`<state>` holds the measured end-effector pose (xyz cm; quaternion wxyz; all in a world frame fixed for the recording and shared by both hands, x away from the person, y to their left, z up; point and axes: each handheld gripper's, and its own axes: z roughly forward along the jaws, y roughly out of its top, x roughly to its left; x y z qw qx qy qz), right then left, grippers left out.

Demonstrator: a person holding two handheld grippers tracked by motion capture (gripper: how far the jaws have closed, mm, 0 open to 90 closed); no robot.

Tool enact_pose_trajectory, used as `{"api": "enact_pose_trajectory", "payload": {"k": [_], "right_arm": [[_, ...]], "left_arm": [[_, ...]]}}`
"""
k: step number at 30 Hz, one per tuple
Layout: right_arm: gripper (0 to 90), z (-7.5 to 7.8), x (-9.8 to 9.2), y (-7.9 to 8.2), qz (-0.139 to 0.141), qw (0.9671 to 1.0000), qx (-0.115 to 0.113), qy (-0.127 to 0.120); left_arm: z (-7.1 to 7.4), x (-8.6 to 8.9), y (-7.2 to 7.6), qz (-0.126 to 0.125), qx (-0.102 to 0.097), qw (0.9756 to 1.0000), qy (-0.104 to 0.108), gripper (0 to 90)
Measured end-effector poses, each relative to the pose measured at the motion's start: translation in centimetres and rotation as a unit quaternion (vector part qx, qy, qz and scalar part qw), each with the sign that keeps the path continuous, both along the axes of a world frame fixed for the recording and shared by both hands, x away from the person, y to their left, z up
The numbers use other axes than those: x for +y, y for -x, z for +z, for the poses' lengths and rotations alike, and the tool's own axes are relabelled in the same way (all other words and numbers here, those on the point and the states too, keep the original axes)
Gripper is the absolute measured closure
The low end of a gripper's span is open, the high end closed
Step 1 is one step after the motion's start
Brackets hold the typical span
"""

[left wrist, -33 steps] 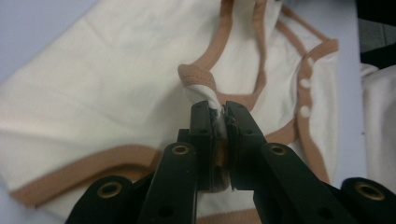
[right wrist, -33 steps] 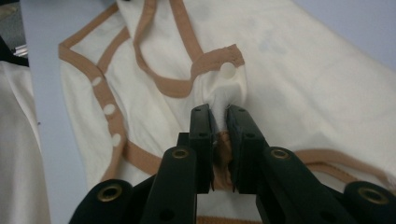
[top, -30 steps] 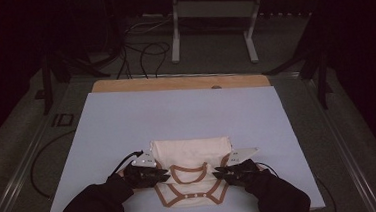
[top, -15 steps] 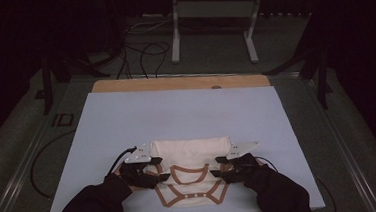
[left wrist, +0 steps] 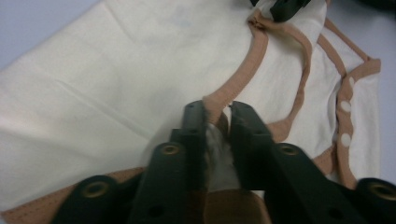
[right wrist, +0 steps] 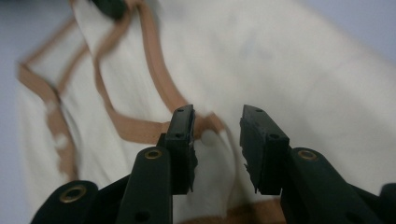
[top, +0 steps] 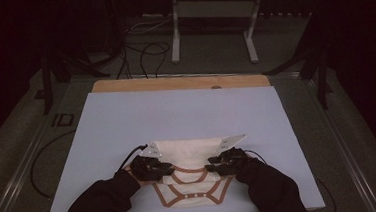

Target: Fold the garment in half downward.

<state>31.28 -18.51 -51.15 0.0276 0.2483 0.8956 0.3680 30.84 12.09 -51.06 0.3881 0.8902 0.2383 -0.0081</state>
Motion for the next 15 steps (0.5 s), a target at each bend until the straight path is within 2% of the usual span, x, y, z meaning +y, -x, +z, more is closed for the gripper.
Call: {"api": "enact_pose_trajectory", "payload": {"k": [6, 9, 13, 14, 15], "right_arm": [[68.6, -0.3, 0.0, 0.0, 0.014, 0.9998, 0.009, 0.008], [76.0, -0.2, 0.2, 0.4, 0.022, 0.9996, 0.003, 0.016], [83.8, 0.1, 0.4, 0.6, 0.024, 0.9994, -0.009, 0.024], [87.9, 0.4, 0.2, 0.7, 0.019, 0.9996, -0.005, 0.02], [88.3, 0.6, 0.0, 0.6, 0.023, 0.9995, -0.011, 0.019]], "left_arm": [[-0.3, -0.1, 0.0, -0.007, 0.009, 0.9999, -0.011, 85.1], [-0.4, -0.1, 0.0, -0.007, 0.013, 0.9998, -0.011, 86.2], [-0.2, 0.0, 0.1, -0.007, 0.007, 0.9999, -0.007, 86.9], [-0.1, 0.1, 0.1, -0.005, 0.008, 1.0, -0.004, 87.0], [0.0, 0.1, 0.1, -0.006, 0.008, 0.9999, -0.001, 87.3]]}}
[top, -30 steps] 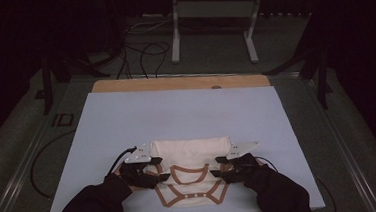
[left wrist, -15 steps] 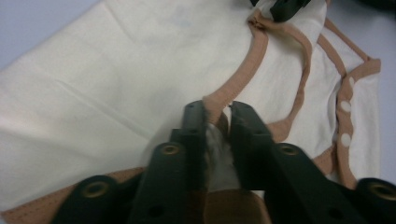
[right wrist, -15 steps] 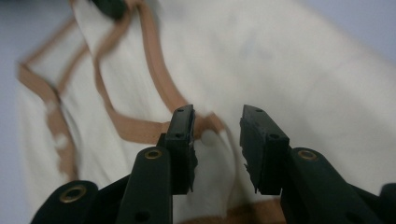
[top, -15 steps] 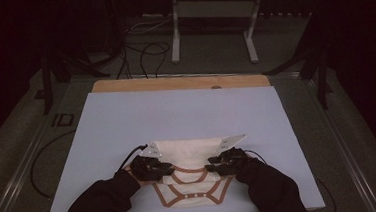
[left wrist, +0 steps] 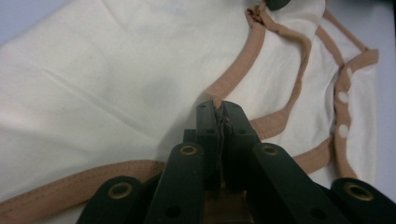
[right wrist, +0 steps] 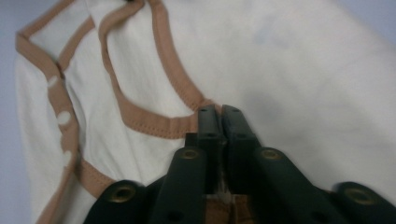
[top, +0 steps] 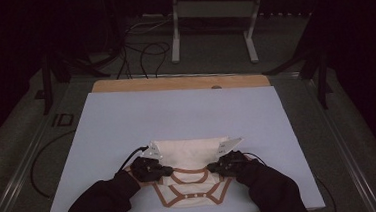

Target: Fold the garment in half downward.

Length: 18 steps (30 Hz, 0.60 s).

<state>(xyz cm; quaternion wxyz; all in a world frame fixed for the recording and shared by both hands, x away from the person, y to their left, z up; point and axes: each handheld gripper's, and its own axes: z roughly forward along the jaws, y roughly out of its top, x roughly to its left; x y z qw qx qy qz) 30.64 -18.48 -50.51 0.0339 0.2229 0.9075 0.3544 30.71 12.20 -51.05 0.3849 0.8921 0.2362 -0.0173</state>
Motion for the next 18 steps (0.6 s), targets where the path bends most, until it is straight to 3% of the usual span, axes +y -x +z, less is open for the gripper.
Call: {"api": "enact_pose_trajectory", "payload": {"k": [9, 13, 18], "right_arm": [[89.6, 2.1, -0.1, 1.2, 0.005, 0.9993, -0.021, -0.031], [89.6, 3.0, -0.5, 1.8, 0.007, 0.9985, -0.03, -0.046], [89.6, 3.6, -0.7, 2.9, 0.002, 0.9979, -0.043, -0.047]], "left_arm": [[1.4, 0.3, 0.9, -0.011, -0.018, 0.9994, 0.028, 87.3], [2.2, 0.6, 1.8, -0.01, -0.037, 0.9985, 0.039, 87.3], [2.5, 0.8, 2.8, -0.034, -0.041, 0.9974, 0.047, 87.1]]}}
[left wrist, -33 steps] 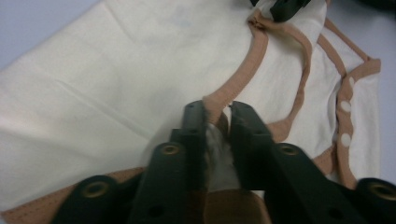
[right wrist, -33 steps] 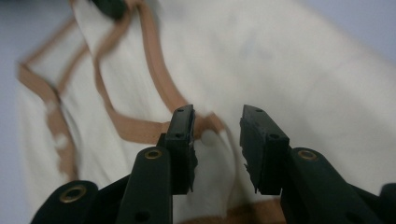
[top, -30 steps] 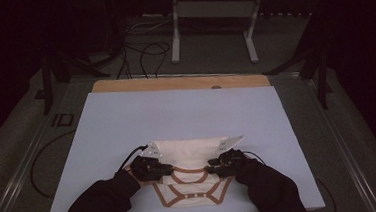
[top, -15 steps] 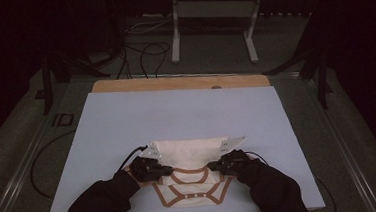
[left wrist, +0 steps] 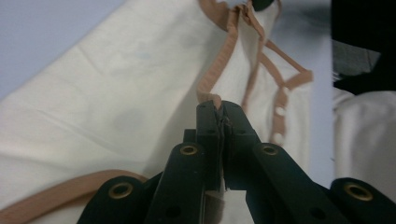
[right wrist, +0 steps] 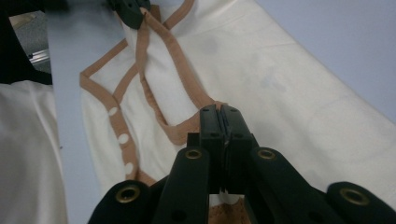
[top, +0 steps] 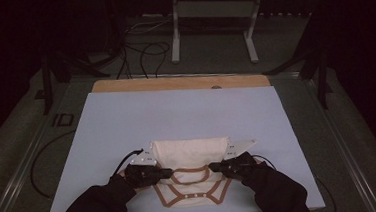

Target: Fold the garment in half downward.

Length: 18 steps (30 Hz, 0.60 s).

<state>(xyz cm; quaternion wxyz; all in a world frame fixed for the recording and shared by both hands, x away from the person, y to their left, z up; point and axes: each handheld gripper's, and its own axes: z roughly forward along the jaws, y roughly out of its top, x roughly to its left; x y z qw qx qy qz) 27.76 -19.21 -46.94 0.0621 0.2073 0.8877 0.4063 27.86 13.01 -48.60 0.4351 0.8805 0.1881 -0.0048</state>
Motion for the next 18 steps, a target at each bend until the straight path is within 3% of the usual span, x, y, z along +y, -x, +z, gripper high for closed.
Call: {"api": "enact_pose_trajectory", "payload": {"k": [7, 12, 18], "right_arm": [[89.5, 0.4, 0.2, 1.7, 0.008, 0.9999, -0.011, 0.0], [89.5, 0.3, 0.1, 2.9, 0.012, 0.9999, -0.003, -0.006], [89.3, 0.1, -0.2, 4.0, 0.02, 0.9998, 0.005, -0.008]], "left_arm": [[0.0, -0.4, 1.0, -0.024, -0.008, 0.9997, 0.004, 87.0], [0.1, -0.5, 2.1, -0.048, -0.013, 0.9988, -0.002, 86.9], [-0.4, -0.2, 2.9, -0.053, -0.011, 0.9985, -0.005, 85.8]]}}
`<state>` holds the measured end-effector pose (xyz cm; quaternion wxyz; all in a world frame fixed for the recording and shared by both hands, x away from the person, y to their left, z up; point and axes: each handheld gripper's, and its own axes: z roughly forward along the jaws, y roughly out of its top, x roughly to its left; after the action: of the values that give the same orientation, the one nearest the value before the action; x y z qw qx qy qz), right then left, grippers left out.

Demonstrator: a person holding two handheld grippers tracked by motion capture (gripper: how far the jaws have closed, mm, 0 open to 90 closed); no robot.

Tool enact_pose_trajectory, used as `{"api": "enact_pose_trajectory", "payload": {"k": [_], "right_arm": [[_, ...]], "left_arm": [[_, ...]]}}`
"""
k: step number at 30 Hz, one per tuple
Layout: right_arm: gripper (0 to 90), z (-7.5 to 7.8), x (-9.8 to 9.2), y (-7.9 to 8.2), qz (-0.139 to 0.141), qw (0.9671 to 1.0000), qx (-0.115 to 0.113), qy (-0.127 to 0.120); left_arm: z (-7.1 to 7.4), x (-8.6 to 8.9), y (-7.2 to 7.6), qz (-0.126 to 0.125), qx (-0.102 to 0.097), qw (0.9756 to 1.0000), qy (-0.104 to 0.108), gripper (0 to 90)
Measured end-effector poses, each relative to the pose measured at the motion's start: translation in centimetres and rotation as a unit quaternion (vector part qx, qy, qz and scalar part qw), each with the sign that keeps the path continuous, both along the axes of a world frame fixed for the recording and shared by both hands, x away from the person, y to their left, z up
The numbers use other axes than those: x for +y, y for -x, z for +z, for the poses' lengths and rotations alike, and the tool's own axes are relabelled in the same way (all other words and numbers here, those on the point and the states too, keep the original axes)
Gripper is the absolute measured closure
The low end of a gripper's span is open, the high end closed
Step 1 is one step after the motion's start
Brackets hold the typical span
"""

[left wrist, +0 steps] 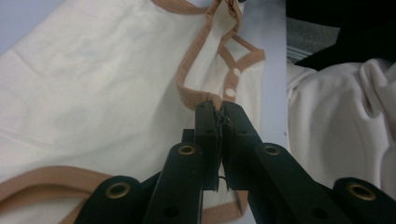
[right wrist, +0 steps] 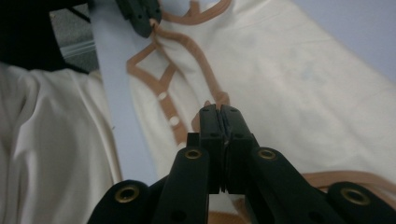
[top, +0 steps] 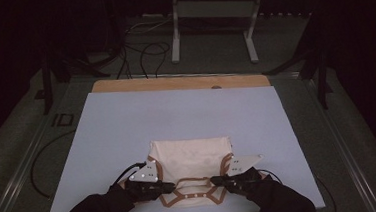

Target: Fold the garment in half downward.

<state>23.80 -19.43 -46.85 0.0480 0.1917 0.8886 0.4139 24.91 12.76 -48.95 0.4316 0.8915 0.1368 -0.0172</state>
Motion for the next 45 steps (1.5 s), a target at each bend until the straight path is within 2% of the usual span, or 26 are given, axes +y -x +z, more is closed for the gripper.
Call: {"api": "enact_pose_trajectory", "payload": {"k": [7, 12, 14, 15, 18, 20, 22, 23, 26, 28, 30, 34, 35, 36, 37, 38, 39, 41, 45], "right_arm": [[89.5, -0.6, -0.1, 1.3, 0.019, 0.9997, 0.011, 0.007], [89.7, -0.7, -0.3, 1.8, 0.024, 0.9996, 0.014, 0.01], [89.7, -0.7, -0.3, 1.9, 0.03, 0.9993, 0.017, 0.013], [89.6, -0.8, -0.3, 2.0, 0.034, 0.9992, 0.02, 0.011], [89.5, -1.0, -0.4, 1.9, 0.05, 0.9985, 0.011, 0.019], [88.8, -1.0, -0.4, 1.9, 0.053, 0.9983, 0.017, 0.016], [82.9, -1.0, -0.4, 1.9, 0.062, 0.9978, 0.016, 0.017], [80.4, -1.0, -0.4, 1.9, 0.063, 0.9977, 0.018, 0.013], [64.3, -0.7, -0.5, 2.0, 0.048, 0.9987, 0.018, -0.002], [52.5, -0.7, -0.7, 1.6, 0.035, 0.9993, 0.004, -0.015], [43.0, -0.8, -0.9, 1.3, 0.02, 0.9996, -0.002, -0.02], [27.5, -1.1, -1.2, 0.8, 0.002, 0.9992, -0.004, -0.04], [27.5, -1.1, -1.2, 0.8, 0.002, 0.9992, -0.004, -0.04], [24.4, -1.1, -1.2, 0.7, -0.003, 0.999, -0.002, -0.045], [18.5, -1.1, -1.2, 0.6, -0.006, 0.9986, -0.001, -0.052], [17.4, -1.2, -1.2, 0.5, -0.006, 0.9984, -0.004, -0.056], [15.8, -1.1, -1.3, 0.4, -0.011, 0.9978, 0.004, -0.065], [12.7, -1.3, -1.2, 0.3, -0.015, 0.9978, 0.004, -0.065], [12.4, -1.4, -1.2, 0.1, -0.016, 0.998, -0.007, -0.06]], "left_arm": [[-0.5, 0.1, 0.8, -0.031, 0.004, 0.9995, 0.0, 82.3], [-0.9, 0.2, 1.2, -0.046, 0.009, 0.9987, -0.019, 82.4], [-1.1, 0.3, 1.3, -0.05, 0.019, 0.9984, -0.02, 82.4], [-1.2, 0.3, 1.4, -0.052, 0.016, 0.9983, -0.022, 82.4], [-1.4, 0.2, 1.5, -0.059, 0.017, 0.9976, -0.033, 81.1], [-1.5, 0.2, 1.6, -0.066, 0.016, 0.997, -0.038, 80.2], [-1.5, 0.3, 1.6, -0.066, 0.015, 0.9972, -0.033, 72.3], [-1.4, 0.3, 1.7, -0.061, 0.008, 0.9976, -0.031, 67.2], [-1.2, 0.5, 1.7, -0.049, -0.006, 0.9985, -0.023, 57.9], [-1.1, 0.6, 1.5, -0.036, -0.009, 0.9991, -0.02, 50.5], [-1.0, 0.7, 1.3, -0.028, -0.008, 0.9995, -0.012, 44.3], [-0.7, 0.8, 1.1, -0.016, 0.0, 0.9999, 0.0, 24.7], [-0.7, 0.8, 1.1, -0.016, 0.0, 0.9999, 0.0, 20.5], [-0.6, 0.9, 1.1, -0.021, 0.001, 0.9998, 0.003, 20.5], [-0.5, 0.9, 1.1, -0.019, -0.003, 0.9998, 0.005, 12.7], [-0.5, 0.9, 1.1, -0.016, -0.007, 0.9998, 0.006, 12.6], [-0.5, 0.9, 1.0, -0.019, -0.003, 0.9998, 0.009, 9.3], [-0.5, 0.9, 0.8, -0.017, 0.002, 0.9998, 0.009, 1.2], [-0.3, 1.0, 0.7, -0.008, -0.004, 0.9998, 0.02, 0.0]]}}
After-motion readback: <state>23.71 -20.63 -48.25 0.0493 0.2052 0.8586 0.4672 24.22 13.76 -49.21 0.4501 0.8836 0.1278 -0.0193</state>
